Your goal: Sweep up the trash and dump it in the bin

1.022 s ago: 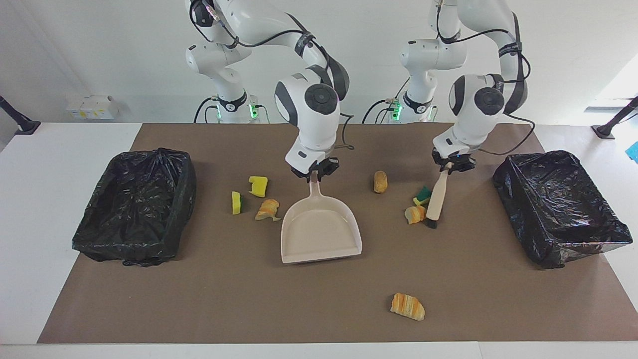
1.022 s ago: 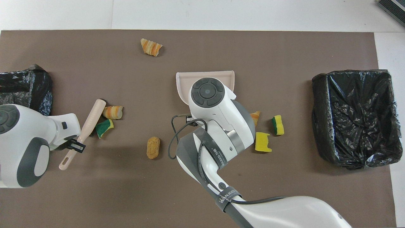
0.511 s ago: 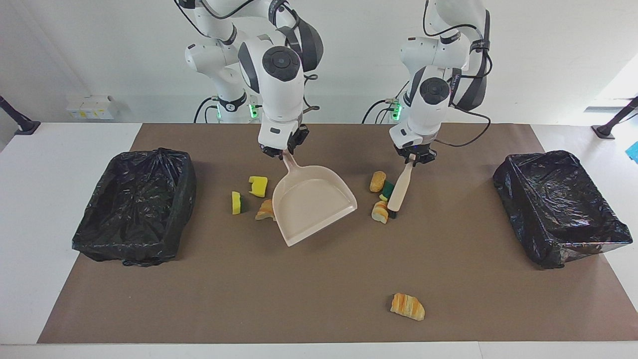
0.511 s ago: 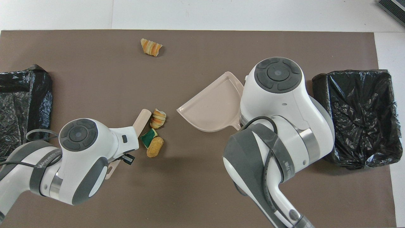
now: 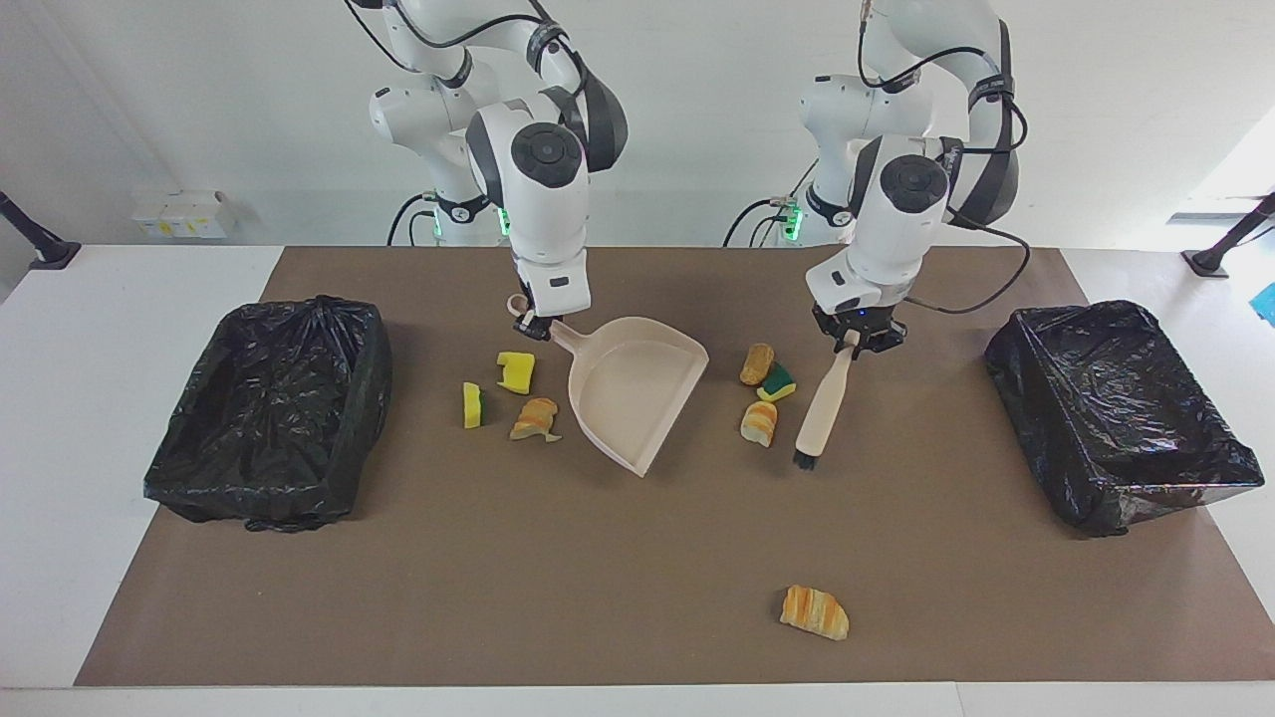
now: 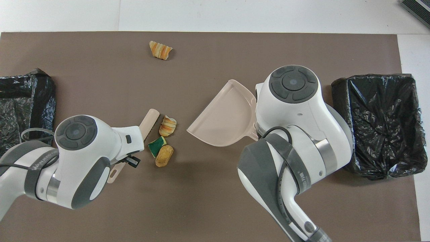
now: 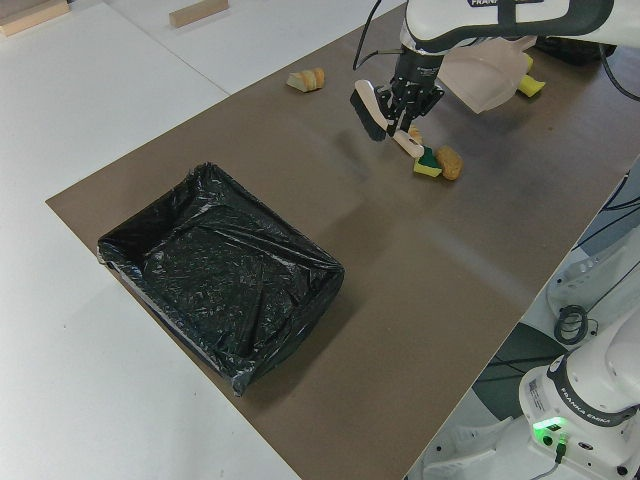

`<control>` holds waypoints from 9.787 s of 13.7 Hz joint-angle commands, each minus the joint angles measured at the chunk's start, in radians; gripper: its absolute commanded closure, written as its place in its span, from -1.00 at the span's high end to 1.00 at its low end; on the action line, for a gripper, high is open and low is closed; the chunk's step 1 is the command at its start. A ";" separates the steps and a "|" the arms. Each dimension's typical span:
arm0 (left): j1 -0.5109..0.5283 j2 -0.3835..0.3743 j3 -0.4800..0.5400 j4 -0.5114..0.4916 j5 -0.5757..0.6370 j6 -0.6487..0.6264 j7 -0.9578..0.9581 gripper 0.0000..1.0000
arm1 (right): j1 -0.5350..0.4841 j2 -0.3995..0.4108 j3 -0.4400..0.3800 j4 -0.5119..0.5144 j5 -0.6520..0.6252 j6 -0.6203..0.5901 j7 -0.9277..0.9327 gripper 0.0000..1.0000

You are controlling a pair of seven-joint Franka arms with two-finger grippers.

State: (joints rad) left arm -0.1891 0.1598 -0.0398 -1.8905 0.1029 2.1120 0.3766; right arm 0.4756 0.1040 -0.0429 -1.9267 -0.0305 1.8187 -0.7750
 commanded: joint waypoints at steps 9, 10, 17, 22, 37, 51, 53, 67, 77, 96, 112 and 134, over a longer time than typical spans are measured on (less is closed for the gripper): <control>0.054 0.440 -0.008 0.539 0.113 0.193 0.142 -1.00 | 0.110 -0.033 0.008 -0.170 -0.023 0.197 0.017 -1.00; 0.056 0.455 -0.009 0.545 0.115 0.222 0.148 -1.00 | 0.109 -0.032 0.008 -0.170 -0.023 0.205 0.016 -1.00; -0.016 0.583 -0.008 0.650 0.354 0.226 0.177 -1.00 | 0.100 -0.024 0.008 -0.169 -0.022 0.220 0.031 -1.00; -0.036 0.534 -0.015 0.634 0.454 0.106 0.290 -1.00 | 0.104 -0.027 0.009 -0.169 -0.020 0.208 0.074 -1.00; -0.020 0.280 -0.014 0.384 0.353 0.011 0.568 -1.00 | 0.115 -0.033 0.015 -0.167 -0.019 0.198 0.117 -1.00; 0.005 0.232 -0.008 0.077 0.324 0.208 0.406 -1.00 | 0.176 -0.038 0.020 -0.146 -0.152 0.189 0.245 -1.00; -0.004 0.161 -0.008 -0.048 0.324 0.198 0.351 -1.00 | 0.175 -0.038 0.020 -0.147 -0.155 0.198 0.252 -1.00; -0.121 -0.100 -0.009 -0.071 0.098 -0.328 0.064 -1.00 | 0.163 -0.035 0.020 -0.146 -0.147 0.191 0.134 -1.00; -0.073 -0.247 -0.011 -0.394 -0.015 -0.165 -0.297 -1.00 | 0.121 -0.023 0.020 -0.150 -0.074 0.211 0.025 -1.00; -0.477 -0.196 -0.008 -0.328 -0.391 -0.075 -0.668 -1.00 | 0.133 -0.030 0.020 -0.150 -0.075 0.183 0.033 -1.00; -0.078 -0.204 -0.008 -0.067 -0.161 -0.336 -0.700 -1.00 | 0.052 -0.073 0.018 -0.118 -0.051 0.145 0.060 -1.00; -0.628 -0.275 -0.014 -0.513 -0.401 0.062 -1.136 -0.98 | -0.713 -0.056 0.006 0.135 0.100 0.022 -0.648 -1.00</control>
State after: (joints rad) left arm -0.7861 -0.1001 -0.0749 -2.3602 -0.2765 2.1210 -0.7571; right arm -0.1639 0.0170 -0.0488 -1.8522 0.0612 1.8606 -1.3329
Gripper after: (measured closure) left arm 0.749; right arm 0.687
